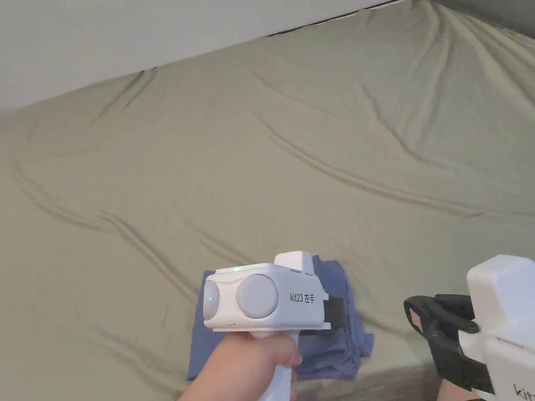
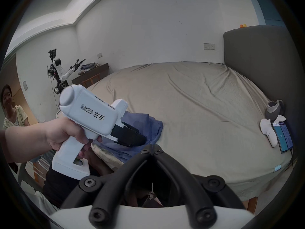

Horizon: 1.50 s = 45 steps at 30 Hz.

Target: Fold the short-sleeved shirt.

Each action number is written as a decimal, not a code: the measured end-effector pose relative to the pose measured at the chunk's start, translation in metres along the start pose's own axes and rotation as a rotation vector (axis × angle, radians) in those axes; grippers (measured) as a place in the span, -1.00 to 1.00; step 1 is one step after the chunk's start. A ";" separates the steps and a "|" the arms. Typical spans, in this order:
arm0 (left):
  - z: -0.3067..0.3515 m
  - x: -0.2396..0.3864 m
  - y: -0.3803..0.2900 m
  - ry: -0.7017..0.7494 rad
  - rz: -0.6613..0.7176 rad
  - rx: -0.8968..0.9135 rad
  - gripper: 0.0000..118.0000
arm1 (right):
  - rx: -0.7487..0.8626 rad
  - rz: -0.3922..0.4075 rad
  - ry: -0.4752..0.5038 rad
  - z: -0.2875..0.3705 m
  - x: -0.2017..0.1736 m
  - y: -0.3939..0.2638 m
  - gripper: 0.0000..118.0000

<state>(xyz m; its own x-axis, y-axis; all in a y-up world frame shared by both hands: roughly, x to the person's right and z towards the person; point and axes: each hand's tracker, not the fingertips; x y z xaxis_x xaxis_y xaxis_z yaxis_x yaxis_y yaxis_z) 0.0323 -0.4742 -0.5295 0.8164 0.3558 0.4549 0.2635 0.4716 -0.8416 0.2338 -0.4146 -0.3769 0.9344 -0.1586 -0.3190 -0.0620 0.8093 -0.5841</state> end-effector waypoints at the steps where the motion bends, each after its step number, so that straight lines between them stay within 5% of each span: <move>1: 0.009 -0.002 0.001 -0.070 0.007 -0.002 -1.00 | -0.011 0.004 0.000 -0.002 -0.002 0.000 -1.00; 4: 0.058 -0.023 -0.001 -0.137 0.097 0.136 -1.00 | -0.053 0.015 0.000 -0.015 -0.014 0.003 -1.00; 7: 0.111 -0.060 -0.009 -0.070 0.009 0.203 -1.00 | -0.114 -0.070 0.108 -0.046 -0.028 0.015 -1.00; 10: 0.148 -0.112 -0.024 -0.076 0.057 0.219 -1.00 | -0.145 -0.073 0.201 -0.092 -0.044 0.034 -1.00; 14: 0.162 -0.176 -0.050 -0.128 0.146 0.229 -1.00 | -0.244 -0.213 0.358 -0.178 -0.036 0.052 -1.00; 19: 0.146 -0.233 -0.063 -0.195 0.304 0.240 -1.00 | -0.401 -0.277 0.218 -0.245 0.003 0.031 -1.00; 21: 0.136 -0.251 -0.064 -0.247 0.372 0.252 -1.00 | -0.366 -0.427 0.354 -0.244 0.026 0.023 -1.00; 24: 0.113 -0.270 -0.061 -0.411 0.470 0.201 -0.97 | -0.383 -0.392 0.345 -0.233 0.033 0.020 -1.00; 28: 0.068 -0.270 -0.051 -0.566 0.494 0.107 0.34 | -0.398 -0.363 0.348 -0.225 0.033 0.022 -1.00; 29: 0.056 -0.268 -0.048 -0.598 0.492 0.084 0.41 | -0.399 -0.368 0.351 -0.224 0.035 0.021 -1.00; 33: 0.020 -0.254 -0.037 -0.692 0.423 0.096 0.30 | -0.396 -0.375 0.359 -0.220 0.040 0.017 -1.00; 34: 0.017 -0.249 -0.034 -0.662 0.447 0.074 -0.01 | -0.394 -0.375 0.358 -0.218 0.041 0.018 -1.00; 35: 0.014 -0.249 -0.029 -0.651 0.469 0.063 -0.52 | -0.393 -0.372 0.354 -0.217 0.040 0.018 -1.00; 36: 0.008 -0.246 -0.026 -0.546 0.480 0.019 -0.64 | -0.385 -0.367 0.350 -0.213 0.040 0.019 -1.00; 37: 0.005 -0.245 -0.027 -0.504 0.466 -0.013 -0.65 | -0.372 -0.336 0.311 -0.207 0.038 0.021 -1.00; 38: 0.010 -0.246 -0.024 -0.613 0.439 -0.007 -0.65 | -0.355 -0.309 0.308 -0.200 0.037 0.022 -1.00; 45: 0.098 -0.250 -0.004 -0.334 0.132 -0.065 -0.66 | -0.261 -0.288 0.314 -0.150 0.025 0.037 -1.00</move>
<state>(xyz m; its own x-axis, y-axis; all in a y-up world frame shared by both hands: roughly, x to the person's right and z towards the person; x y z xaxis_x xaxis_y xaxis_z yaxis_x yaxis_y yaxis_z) -0.2230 -0.4858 -0.6107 0.6358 0.6590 0.4019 0.2081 0.3551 -0.9114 0.2025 -0.4734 -0.5185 0.7781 -0.5501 -0.3034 0.0596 0.5453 -0.8361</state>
